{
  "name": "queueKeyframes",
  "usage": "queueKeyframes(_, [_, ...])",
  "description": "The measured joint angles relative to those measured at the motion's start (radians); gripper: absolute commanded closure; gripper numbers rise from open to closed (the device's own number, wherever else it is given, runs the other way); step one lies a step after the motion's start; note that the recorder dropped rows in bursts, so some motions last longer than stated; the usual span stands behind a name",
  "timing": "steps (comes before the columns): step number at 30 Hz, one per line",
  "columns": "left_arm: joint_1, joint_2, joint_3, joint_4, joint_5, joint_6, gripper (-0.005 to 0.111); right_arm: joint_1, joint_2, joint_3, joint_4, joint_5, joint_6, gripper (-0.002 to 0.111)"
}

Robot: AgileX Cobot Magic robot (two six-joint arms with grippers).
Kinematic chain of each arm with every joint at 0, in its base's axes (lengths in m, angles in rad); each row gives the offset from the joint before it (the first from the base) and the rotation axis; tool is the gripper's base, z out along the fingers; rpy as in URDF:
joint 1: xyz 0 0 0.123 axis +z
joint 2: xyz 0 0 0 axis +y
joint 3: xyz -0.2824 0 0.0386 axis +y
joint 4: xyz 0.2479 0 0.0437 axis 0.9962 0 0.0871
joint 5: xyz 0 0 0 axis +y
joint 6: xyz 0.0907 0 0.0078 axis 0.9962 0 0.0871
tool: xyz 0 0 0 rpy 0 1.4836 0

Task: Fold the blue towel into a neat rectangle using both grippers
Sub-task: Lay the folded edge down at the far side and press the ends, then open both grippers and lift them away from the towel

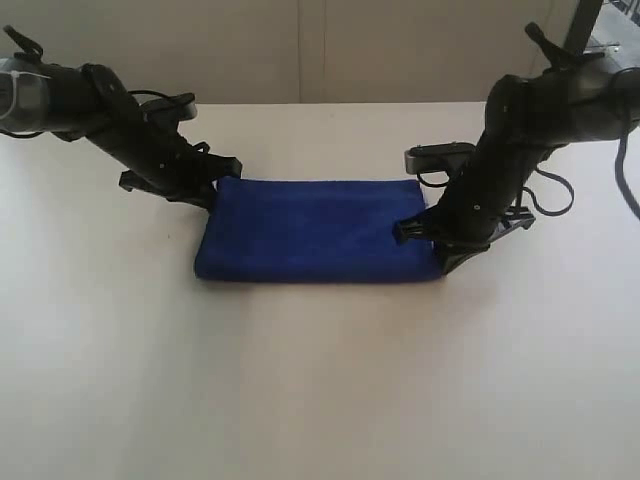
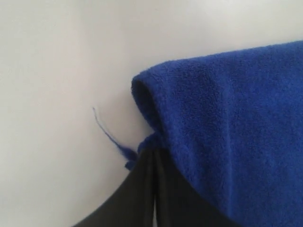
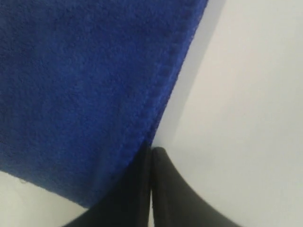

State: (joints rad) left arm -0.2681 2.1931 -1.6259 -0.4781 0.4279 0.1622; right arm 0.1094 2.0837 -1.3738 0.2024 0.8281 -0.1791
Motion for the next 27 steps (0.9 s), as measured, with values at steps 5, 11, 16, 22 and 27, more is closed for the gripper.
queueKeyframes(5, [0.000,0.017,0.000,-0.003,0.009,0.000,0.107,0.000,0.000,0.000,-0.007,0.001,-0.002,0.108])
queueKeyframes(11, [0.028,0.002,0.000,0.034,0.089,-0.002,0.107,0.000,-0.001,0.000,-0.022,-0.003,0.011,0.108])
queueKeyframes(16, [0.087,-0.049,0.000,0.108,0.214,-0.004,0.107,-0.014,-0.017,0.007,-0.030,-0.008,0.037,0.108])
queueKeyframes(22, [0.116,-0.135,0.000,0.174,0.330,-0.004,0.107,-0.050,-0.097,0.011,-0.036,-0.008,0.046,0.108])
queueKeyframes(27, [0.118,-0.206,0.008,0.183,0.393,-0.032,0.107,-0.057,-0.191,0.033,-0.036,-0.010,0.053,0.108])
